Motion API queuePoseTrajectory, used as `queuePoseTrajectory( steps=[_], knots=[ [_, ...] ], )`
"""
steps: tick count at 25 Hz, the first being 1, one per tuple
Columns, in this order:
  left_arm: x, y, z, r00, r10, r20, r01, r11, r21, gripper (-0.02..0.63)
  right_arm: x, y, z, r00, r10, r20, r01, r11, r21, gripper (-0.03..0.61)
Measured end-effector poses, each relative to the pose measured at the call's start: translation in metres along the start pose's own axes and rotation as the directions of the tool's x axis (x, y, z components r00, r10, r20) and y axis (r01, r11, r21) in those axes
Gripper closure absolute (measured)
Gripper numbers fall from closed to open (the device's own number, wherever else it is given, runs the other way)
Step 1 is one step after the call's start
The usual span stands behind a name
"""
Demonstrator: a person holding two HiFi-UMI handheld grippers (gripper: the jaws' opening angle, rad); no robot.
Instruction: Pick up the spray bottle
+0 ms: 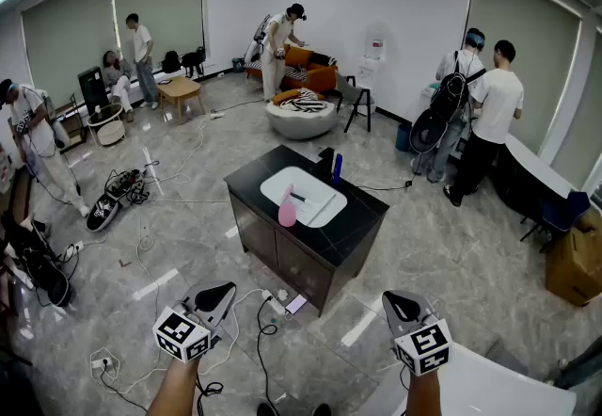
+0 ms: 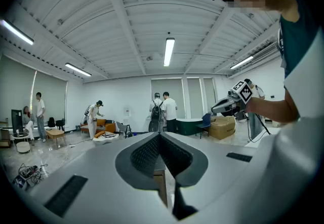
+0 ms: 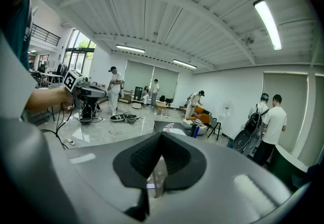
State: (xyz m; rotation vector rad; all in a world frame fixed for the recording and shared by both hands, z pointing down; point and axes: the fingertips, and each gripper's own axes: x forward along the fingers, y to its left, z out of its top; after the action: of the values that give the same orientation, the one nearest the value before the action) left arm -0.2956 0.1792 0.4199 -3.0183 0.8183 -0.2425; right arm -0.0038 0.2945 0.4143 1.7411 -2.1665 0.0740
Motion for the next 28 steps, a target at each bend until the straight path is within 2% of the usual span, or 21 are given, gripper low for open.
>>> queuePoseTrajectory(
  steps=[15, 21, 24, 28],
  knots=[
    [-0.016, 0.052, -0.014, 0.999, -0.039, 0.014, 0.039, 0.999, -0.005, 0.609, 0.048, 0.045, 0.016, 1.0, -0.006, -0.008, 0.006, 1.0, 0.0, 0.571],
    [-0.021, 0.062, -0.015, 0.998, -0.062, 0.016, 0.062, 0.998, -0.002, 0.609, 0.066, 0.063, 0.033, 1.0, 0.014, 0.014, -0.014, 1.0, -0.014, 0.569],
    [-0.019, 0.065, -0.015, 0.999, -0.048, 0.016, 0.048, 0.999, -0.006, 0.609, 0.079, 0.061, 0.039, 0.999, 0.042, 0.034, -0.041, 0.999, -0.018, 0.568],
    [-0.011, 0.077, -0.013, 1.0, 0.008, 0.01, -0.007, 1.0, -0.009, 0.609, 0.108, 0.047, 0.049, 0.993, 0.095, 0.072, -0.093, 0.995, -0.021, 0.568]
  ],
)
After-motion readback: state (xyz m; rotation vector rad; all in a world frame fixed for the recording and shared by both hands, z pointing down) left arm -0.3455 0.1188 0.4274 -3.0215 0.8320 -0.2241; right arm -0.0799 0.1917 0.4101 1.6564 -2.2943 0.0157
